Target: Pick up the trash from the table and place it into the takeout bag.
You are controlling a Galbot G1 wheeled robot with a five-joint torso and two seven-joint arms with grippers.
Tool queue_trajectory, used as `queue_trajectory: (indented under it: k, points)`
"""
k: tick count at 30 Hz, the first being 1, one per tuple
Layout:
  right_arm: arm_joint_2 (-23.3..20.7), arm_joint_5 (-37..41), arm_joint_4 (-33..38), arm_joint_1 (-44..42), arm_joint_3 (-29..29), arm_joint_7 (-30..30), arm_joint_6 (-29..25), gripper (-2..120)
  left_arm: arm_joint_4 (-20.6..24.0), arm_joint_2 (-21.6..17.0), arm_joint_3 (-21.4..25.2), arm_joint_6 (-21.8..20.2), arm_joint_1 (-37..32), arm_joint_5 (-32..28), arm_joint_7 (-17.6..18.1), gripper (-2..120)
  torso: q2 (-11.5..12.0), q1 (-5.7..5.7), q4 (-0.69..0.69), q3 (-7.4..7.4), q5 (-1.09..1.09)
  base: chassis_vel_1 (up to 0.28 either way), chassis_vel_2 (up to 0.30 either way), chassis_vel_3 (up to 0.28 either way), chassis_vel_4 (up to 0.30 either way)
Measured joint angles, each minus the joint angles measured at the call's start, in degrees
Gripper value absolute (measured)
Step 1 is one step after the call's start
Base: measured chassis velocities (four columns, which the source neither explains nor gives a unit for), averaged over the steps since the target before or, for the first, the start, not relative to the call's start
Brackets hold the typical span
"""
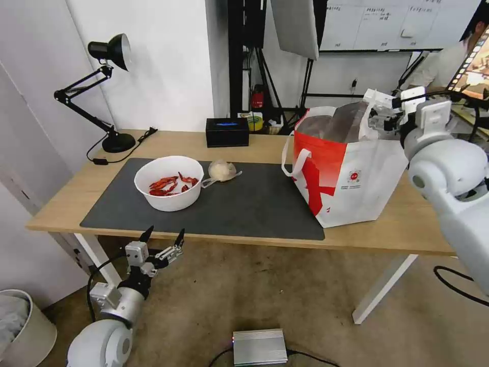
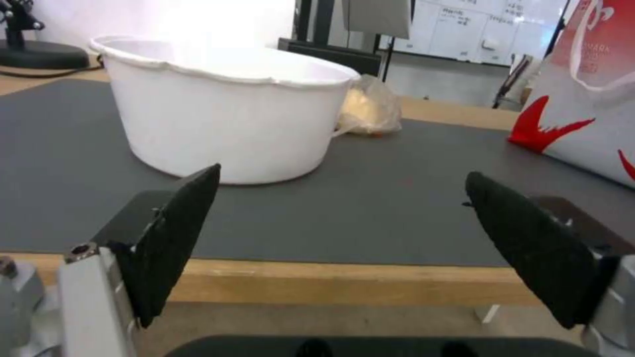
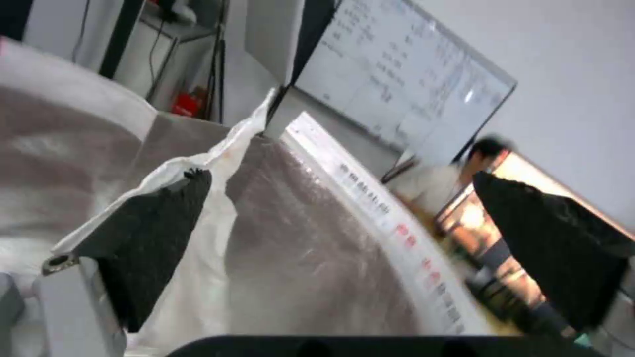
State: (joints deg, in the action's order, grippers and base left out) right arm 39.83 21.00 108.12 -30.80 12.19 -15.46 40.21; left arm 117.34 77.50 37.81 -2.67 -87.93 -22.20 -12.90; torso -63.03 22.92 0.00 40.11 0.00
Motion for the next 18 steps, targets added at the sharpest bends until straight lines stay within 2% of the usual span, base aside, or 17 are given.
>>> queue_trajectory:
  k: [3,10,14,16,18]
  points:
    - [-0.51,-9.5,-0.5,-1.11,0.27,5.55,-2.49,100,0.0,0.07,0.01,0.05,-0.03,0.01,0.0,100,0.0,0.0,-0.01,0.0,0.0,0.0,0.0,0.0,0.0]
    - [-0.62,-13.54,-0.45,-2.46,0.83,7.41,-4.4,100,0.02,0.18,-0.06,0.08,0.03,0.06,0.0,100,0.0,0.0,0.0,0.0,0.0,0.0,0.0,0.0,0.0]
    - [-0.38,-11.02,-0.05,-3.48,1.34,6.1,-5.06,100,0.04,0.19,-0.06,0.09,0.04,0.06,0.0,100,0.0,0.0,0.0,0.0,0.0,0.0,0.0,0.0,0.0]
    - [0.27,-2.63,0.67,-4.53,1.74,1.68,-5.4,100,0.04,0.24,-0.06,0.11,0.04,0.07,0.0,100,0.0,0.0,0.0,0.0,0.0,0.0,0.0,0.0,0.0]
    - [0.44,-0.66,0.77,-4.7,1.84,0.58,-5.49,100,0.04,0.25,-0.06,0.12,0.04,0.07,0.0,100,0.0,0.0,0.0,0.0,0.0,0.0,0.0,0.0,0.0]
